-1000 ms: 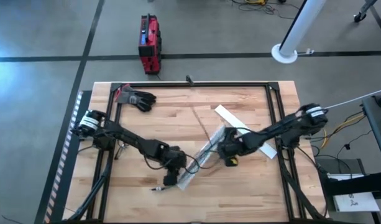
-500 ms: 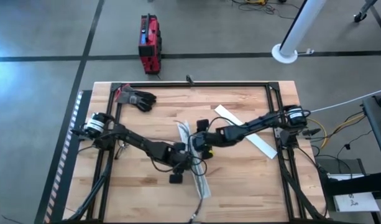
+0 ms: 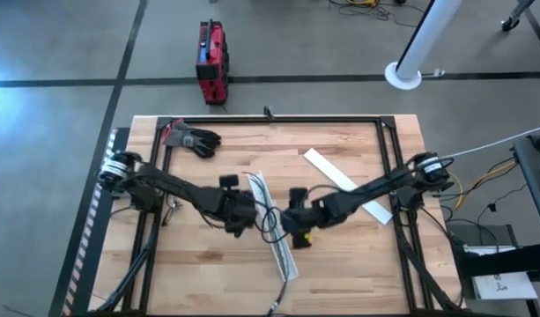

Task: Ziptie cables
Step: Put the zip-tied cables into the white cable duct

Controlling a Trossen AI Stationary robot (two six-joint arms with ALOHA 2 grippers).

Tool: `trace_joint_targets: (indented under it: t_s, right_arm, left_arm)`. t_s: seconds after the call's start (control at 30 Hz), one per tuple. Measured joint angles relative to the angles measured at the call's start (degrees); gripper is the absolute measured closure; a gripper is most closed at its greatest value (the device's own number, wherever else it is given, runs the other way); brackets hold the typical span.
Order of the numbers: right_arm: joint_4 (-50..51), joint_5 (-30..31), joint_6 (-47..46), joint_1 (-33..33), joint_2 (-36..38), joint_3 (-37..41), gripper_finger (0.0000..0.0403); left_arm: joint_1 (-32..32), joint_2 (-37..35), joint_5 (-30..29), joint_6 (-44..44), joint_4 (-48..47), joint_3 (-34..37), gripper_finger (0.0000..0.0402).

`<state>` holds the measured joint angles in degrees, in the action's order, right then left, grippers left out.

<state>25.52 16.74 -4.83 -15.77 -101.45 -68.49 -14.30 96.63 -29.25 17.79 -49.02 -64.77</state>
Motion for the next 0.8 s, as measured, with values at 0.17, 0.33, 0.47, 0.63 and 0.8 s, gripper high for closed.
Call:
trace_joint_targets:
  t_s: [0.17,0.33,0.47,0.63,0.8]
  right_arm:
    - [-1.41,-0.05,-26.97,-3.64,-1.51,0.23,0.0199]
    - [-1.69,-0.64,-33.25,-4.45,-2.34,-0.04,0.0199]
    - [-2.38,-0.36,-37.32,-4.22,-3.52,-0.24,0.0199]
    - [-5.89,-3.68,-40.73,-4.18,-6.79,-0.25,0.0199]
    - [-6.21,-5.29,-40.32,-3.6,-10.53,-1.79,0.02]
  left_arm:
    - [4.32,-6.37,-0.28,-3.76,3.02,-0.09,0.0306]
    - [7.54,-10.24,-0.24,-6.78,3.64,-0.09,0.0293]
    - [8.95,-11.12,-0.27,-7.89,3.6,-0.07,0.0286]
    - [9.22,-11.4,-0.27,-9.87,2.91,-0.04,0.0287]
    - [9.27,-13.18,-0.36,-9.05,-3.0,-0.12,0.0296]
